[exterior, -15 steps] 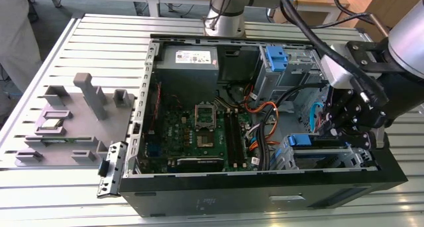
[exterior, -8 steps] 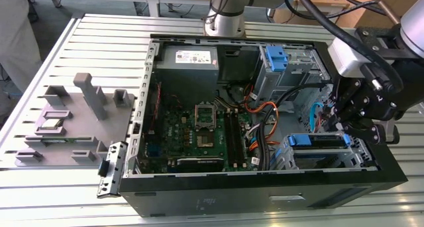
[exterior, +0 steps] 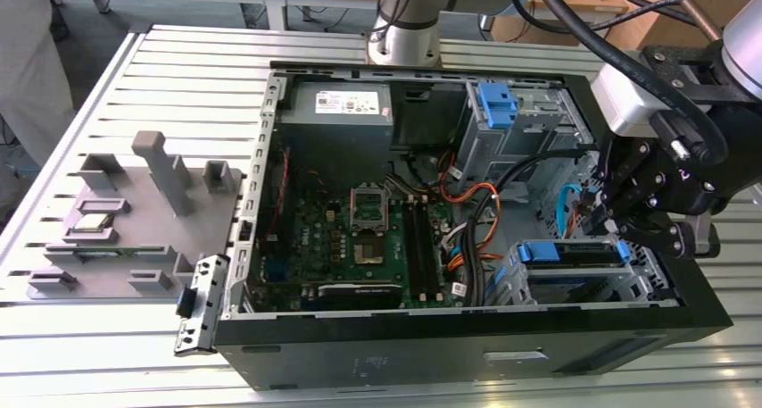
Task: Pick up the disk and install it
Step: 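Insert the disk into the insertion slot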
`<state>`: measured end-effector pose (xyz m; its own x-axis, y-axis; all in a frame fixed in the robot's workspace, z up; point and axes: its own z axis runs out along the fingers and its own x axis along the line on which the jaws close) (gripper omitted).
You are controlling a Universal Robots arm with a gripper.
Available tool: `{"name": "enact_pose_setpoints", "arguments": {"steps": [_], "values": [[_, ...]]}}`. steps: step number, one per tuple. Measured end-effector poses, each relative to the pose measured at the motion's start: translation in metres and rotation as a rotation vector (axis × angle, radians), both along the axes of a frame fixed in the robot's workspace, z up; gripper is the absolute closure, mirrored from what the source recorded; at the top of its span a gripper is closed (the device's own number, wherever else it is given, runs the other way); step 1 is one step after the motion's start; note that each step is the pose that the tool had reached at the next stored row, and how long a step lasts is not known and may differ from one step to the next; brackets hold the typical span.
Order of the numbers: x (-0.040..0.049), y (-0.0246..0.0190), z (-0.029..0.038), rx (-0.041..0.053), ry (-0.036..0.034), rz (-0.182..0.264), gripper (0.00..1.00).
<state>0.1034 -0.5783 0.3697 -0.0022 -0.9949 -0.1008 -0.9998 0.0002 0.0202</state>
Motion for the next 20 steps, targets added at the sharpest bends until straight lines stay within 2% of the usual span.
{"name": "enact_pose_setpoints", "arguments": {"steps": [5,9,12,13,14,17,18,20], "values": [[0.0001,0.0026,0.0,0.0,0.0,0.0,0.89],[0.0,0.0029,-0.0001,0.0001,0.0,0.0,0.89],[0.0,0.003,-0.0001,0.0001,0.0,0.0,0.71],[0.0,0.003,-0.0001,0.0001,0.0,0.0,0.71],[0.0,0.003,-0.0001,0.0001,0.0,0.0,0.65],[0.0,0.0031,-0.0001,0.0001,0.0,0.0,0.59],[0.0,0.0031,-0.0001,0.0001,0.0,0.0,0.53],[0.0,0.0032,-0.0001,0.0,0.0,0.0,0.53]]}}
